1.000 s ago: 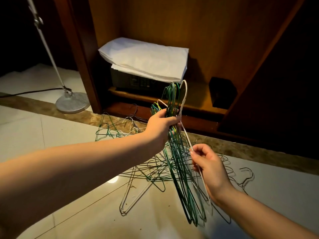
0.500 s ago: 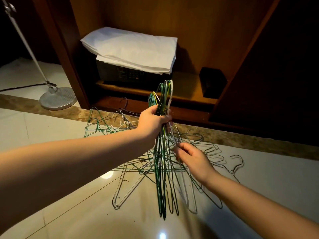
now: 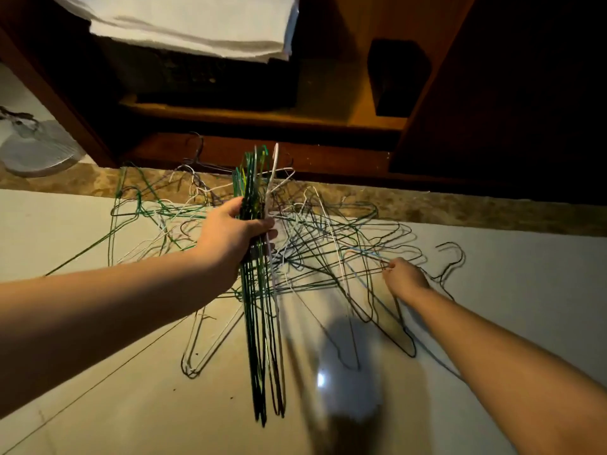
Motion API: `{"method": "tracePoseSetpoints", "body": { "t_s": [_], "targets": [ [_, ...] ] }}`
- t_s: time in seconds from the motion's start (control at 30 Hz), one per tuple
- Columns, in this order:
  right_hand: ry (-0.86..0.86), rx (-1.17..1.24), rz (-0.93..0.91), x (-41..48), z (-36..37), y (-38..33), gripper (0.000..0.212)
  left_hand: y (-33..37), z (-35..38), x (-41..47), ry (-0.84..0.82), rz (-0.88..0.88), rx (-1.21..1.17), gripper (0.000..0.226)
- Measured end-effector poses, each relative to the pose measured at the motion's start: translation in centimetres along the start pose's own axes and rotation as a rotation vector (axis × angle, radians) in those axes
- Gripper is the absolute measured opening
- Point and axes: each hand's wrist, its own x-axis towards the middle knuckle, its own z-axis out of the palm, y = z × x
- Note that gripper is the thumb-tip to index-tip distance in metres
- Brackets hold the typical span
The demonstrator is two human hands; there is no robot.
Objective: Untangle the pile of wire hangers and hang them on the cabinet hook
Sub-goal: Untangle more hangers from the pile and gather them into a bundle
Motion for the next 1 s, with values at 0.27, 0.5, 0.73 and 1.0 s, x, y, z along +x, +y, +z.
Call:
{"method": "tracePoseSetpoints", "body": {
  "t_s": [0.27,0.5,0.73,1.0],
  "targets": [
    [0.100,0.021,-0.015,1.0,3.0,0.0,0.030,-1.6,0.0,2.1,0.046,-0.049,0.012,0.022],
    [0.214,0.222,0.020,0.9,3.5,0.3,0.016,-2.3,-0.7,3.0,0.072,-0.051,0.053,0.022],
    [0.251,0.041,-0.143,0.8,3.7,-0.2,0.030,-2.3,-0.9,3.2,0.070,-0.047,0.044,0.022],
    [0.170,0.231,0.004,0.9,4.0,-2.1,0.019,-1.9,-1.4,2.8,0.059,-0.025,0.025,0.021]
  ]
}}
